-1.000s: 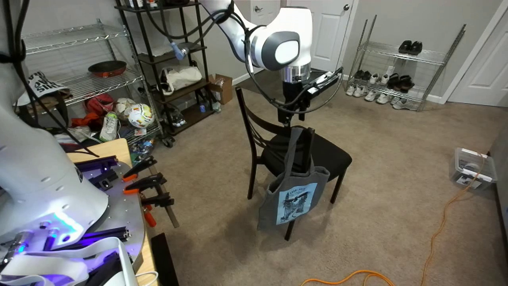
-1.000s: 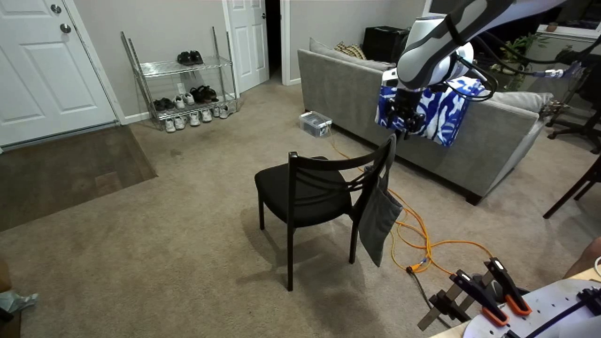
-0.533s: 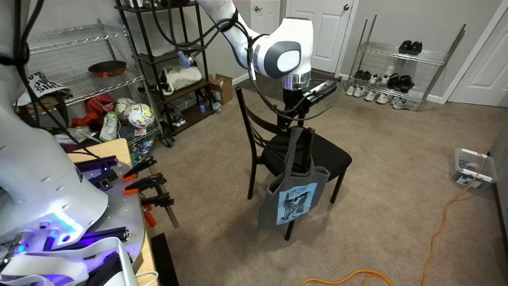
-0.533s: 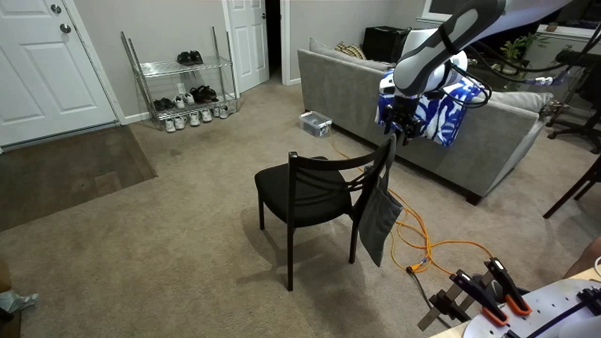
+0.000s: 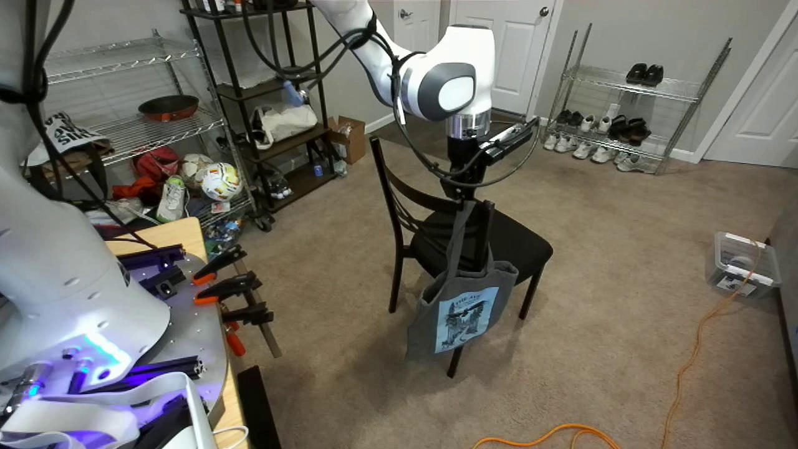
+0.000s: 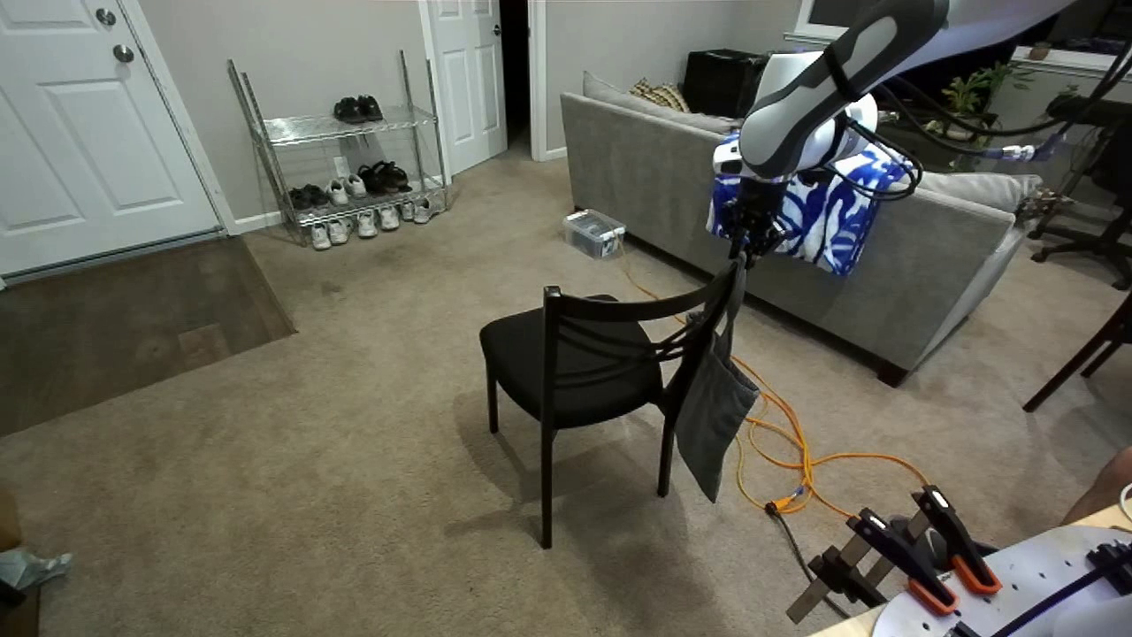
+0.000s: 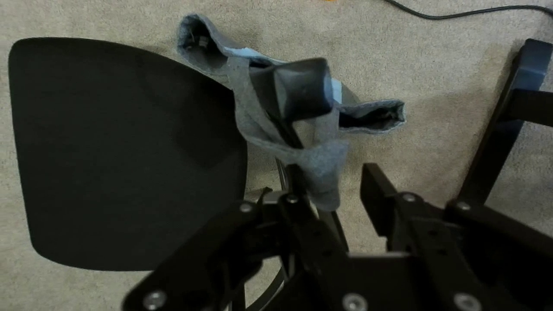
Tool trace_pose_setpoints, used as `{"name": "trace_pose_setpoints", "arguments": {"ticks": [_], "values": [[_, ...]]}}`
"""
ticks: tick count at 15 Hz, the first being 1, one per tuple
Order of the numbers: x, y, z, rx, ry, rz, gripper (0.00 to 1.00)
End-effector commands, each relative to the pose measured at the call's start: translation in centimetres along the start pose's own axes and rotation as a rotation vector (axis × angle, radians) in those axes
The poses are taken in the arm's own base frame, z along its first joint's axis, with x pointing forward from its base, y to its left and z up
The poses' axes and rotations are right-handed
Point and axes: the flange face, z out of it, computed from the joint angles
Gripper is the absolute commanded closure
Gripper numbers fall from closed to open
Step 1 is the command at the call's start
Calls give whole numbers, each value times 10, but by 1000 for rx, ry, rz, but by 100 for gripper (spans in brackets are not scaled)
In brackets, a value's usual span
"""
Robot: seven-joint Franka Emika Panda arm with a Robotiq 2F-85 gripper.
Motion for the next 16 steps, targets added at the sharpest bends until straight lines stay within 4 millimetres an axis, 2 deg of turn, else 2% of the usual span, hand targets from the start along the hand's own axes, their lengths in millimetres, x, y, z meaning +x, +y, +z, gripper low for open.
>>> {"name": "trace_pose_setpoints", "arguments": {"ticks": [1,3,5,8,16], "values": [[-4,-1,-8,-3,6,-8,92],[-4,0,-12,-12,4,-8,99],[-5,-1,-15,-17,1,-6,96],[-5,-1,-22,-28,-7,-4,100],[-12,-2,-60,-84,-36,11,98]]}}
